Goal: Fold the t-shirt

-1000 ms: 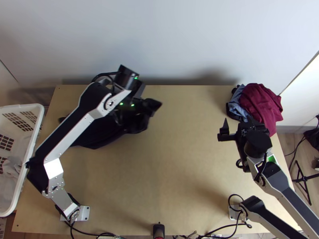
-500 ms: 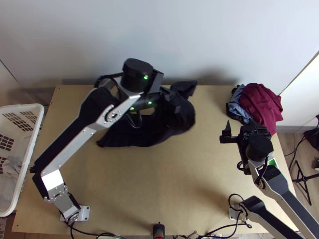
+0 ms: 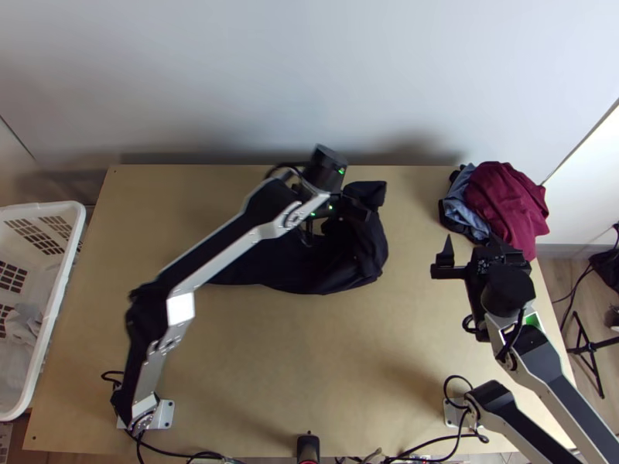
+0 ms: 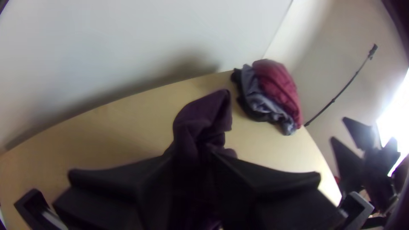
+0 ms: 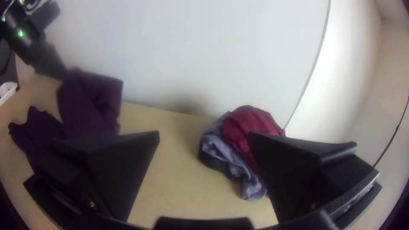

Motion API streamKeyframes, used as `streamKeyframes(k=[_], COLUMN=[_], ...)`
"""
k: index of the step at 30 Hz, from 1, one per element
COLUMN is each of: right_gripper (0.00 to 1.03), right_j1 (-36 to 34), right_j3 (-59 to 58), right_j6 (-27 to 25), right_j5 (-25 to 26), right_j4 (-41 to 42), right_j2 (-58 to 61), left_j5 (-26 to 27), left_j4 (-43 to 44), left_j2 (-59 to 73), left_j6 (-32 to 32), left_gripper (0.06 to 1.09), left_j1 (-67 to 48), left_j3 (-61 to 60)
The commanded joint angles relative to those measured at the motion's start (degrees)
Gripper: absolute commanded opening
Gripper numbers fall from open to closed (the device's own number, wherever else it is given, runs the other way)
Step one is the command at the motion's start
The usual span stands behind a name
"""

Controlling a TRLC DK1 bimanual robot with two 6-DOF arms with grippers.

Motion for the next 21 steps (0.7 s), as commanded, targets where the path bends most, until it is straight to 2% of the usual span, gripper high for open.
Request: streamKeyframes(k=[1,7,11,14,17,21], right_gripper=[0.97,0.97,0.97,0.97,0.97,0.97], right_j1=[-0.35,0.00,0.44,0.88,1.94,1.50], right_j3=[-0.76,-0.84,-0.84,-1.28,-4.18,-6.03], right_j6=[0.20,1.43,2.58,5.74,6.97,10.93], right_j5=[0.03,-0.41,-1.55,-4.80,-6.82,-10.95], right_j4=[-1.68,-5.98,-8.27,-12.49,-13.19,-13.98], right_j2=[-2.48,-3.36,-3.19,-2.92,-2.92,0.42], left_j5=[-9.77,-12.58,-12.58,-12.31,-11.70,-11.00], left_j4=[2.79,2.44,-0.63,-7.23,-13.64,-15.31], left_j2=[10.21,13.55,12.40,8.62,3.97,-2.63], left_j6=[0.17,0.35,1.05,1.14,1.32,1.32], left_gripper=[1.04,1.04,1.04,1.04,1.04,1.04], left_j1=[0.98,7.22,11.97,13.99,14.96,15.92], left_j3=[0.09,0.18,0.18,0.00,-1.76,-8.09])
